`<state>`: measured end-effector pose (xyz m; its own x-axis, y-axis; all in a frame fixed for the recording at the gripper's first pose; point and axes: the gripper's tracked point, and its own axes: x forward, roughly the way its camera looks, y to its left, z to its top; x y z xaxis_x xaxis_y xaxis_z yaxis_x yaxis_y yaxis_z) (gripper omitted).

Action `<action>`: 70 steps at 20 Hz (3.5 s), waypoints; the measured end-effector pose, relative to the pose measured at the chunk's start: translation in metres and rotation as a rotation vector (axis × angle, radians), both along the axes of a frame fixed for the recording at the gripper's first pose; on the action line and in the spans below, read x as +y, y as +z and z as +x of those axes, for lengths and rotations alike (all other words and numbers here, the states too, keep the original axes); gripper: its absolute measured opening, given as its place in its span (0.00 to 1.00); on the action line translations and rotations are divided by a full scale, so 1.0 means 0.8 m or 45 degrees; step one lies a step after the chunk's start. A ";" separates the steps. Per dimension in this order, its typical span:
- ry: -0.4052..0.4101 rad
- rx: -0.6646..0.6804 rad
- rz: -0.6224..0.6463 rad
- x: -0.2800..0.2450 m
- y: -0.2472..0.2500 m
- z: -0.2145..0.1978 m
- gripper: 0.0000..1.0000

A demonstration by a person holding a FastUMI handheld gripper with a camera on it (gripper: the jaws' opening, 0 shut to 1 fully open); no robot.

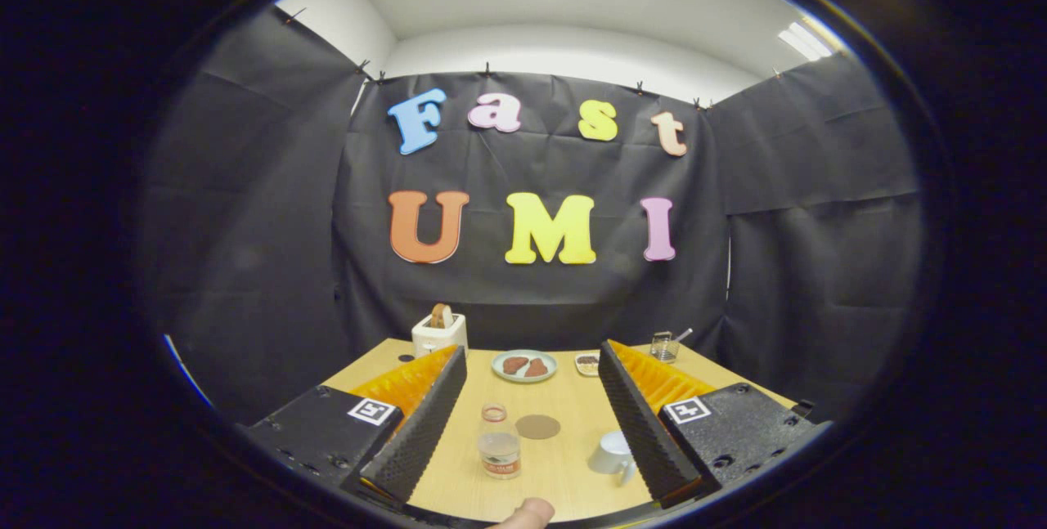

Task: Take the bottle from table, then pour the juice into the cup, finally place the bottle on the coaster

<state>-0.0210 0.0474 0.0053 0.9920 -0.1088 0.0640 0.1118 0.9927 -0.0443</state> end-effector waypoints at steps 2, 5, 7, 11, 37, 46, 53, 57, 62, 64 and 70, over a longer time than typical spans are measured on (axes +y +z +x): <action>0.004 0.007 0.002 0.003 -0.014 0.008 1.00; -0.007 -0.006 -0.005 0.005 -0.035 0.019 1.00; -0.006 0.002 0.000 0.010 -0.055 0.028 1.00; -0.013 0.017 0.016 0.016 -0.094 0.049 1.00; -0.089 0.111 -0.023 0.023 -0.292 0.183 1.00; -0.040 0.078 0.045 0.024 -0.267 0.190 0.81; -0.001 0.020 0.231 0.048 -0.179 0.168 0.80; 0.078 0.019 0.436 0.059 -0.154 0.169 0.79; 0.155 0.023 0.678 0.055 -0.140 0.172 0.79; 0.192 0.035 0.793 0.049 -0.140 0.176 0.79; 0.258 0.007 1.222 0.019 -0.140 0.188 0.77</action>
